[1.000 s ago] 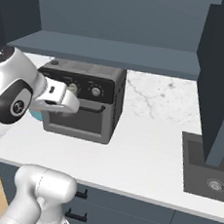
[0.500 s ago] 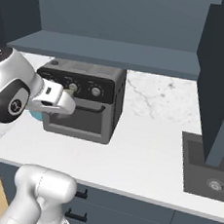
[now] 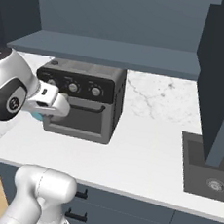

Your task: Gather all objects into one cabinet and sort the glasses and bowls to opposite sides.

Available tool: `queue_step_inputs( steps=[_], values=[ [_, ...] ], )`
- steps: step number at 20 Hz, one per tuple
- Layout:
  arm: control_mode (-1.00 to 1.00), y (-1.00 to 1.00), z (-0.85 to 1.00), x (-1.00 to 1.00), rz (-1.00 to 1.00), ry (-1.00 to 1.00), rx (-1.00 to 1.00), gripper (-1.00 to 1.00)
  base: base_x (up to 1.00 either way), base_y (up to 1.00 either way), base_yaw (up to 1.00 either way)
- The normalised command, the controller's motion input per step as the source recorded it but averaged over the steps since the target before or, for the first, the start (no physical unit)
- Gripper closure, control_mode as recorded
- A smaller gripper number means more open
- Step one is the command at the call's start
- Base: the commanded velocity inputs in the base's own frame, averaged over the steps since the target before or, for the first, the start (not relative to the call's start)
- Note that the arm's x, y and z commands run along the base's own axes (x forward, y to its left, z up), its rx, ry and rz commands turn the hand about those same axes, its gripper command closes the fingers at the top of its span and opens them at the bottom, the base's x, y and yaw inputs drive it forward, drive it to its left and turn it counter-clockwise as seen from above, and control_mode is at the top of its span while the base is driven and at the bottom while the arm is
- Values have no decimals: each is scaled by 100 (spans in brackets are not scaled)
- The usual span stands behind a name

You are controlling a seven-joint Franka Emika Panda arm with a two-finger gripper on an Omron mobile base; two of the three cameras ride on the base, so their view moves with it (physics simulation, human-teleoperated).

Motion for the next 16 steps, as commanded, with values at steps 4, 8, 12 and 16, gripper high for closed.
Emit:
queue_step_inputs(
  steps=[4,8,12,16],
  values=[
    [-100,10,-7,-2,0,1,5,100,0,0,0],
    [-100,9,-6,-7,0,1,4,100,0,0,0],
    [-100,15,-13,0,0,7,5,100,0,0,0],
    [-100,15,-17,0,0,9,6,100,0,0,0]
  ],
)
